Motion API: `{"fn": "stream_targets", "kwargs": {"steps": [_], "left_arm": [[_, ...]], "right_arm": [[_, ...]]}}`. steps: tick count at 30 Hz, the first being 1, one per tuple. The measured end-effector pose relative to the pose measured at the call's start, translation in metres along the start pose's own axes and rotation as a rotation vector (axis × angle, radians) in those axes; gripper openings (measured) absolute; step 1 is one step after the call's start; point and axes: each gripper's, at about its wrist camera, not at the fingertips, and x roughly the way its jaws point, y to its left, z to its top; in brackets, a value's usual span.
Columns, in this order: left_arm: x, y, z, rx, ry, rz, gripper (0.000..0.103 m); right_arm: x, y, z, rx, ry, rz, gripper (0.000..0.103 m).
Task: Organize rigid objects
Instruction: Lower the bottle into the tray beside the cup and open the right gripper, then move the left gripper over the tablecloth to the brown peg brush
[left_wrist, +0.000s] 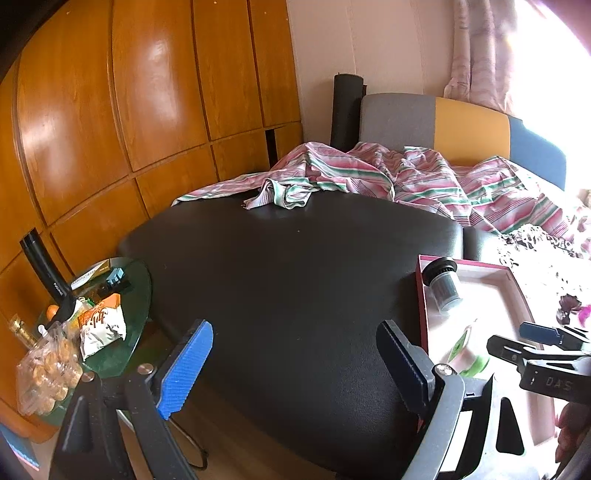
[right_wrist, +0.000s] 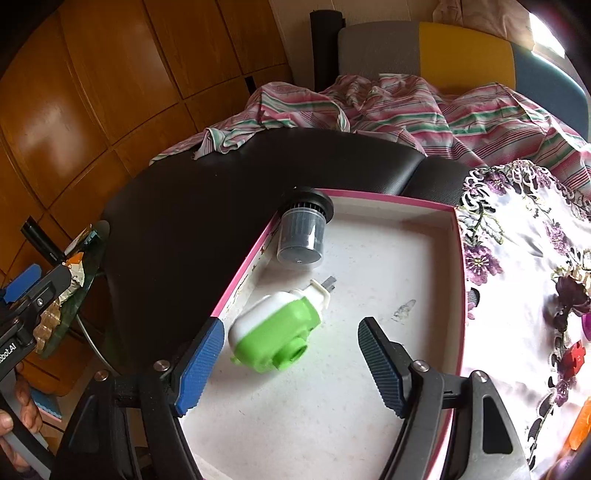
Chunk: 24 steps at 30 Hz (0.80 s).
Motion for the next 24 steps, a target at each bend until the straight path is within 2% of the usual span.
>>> {"fn": "stream_targets", "kwargs": {"steps": [4,13,24], "left_arm": [[-0.003,-0.003,0.000,0.009,-0.006,-0.002,0.095],[-0.004,-0.021,0.001,0.045,-0.001,-0.037,0.095],[-0.009,-0.078,0.003,0.145,0.007,-0.163,0.095]], "right_arm": [[-0.008,-0.005,-0.001,0.005,-0.013,-0.011,0.076],[-0.031,-0.034,-0.005,0.031,-0.027,-0.070,0.076],[-0.069,-0.103,-0.011,0.086,-0.028,-0.212,0.076]]}}
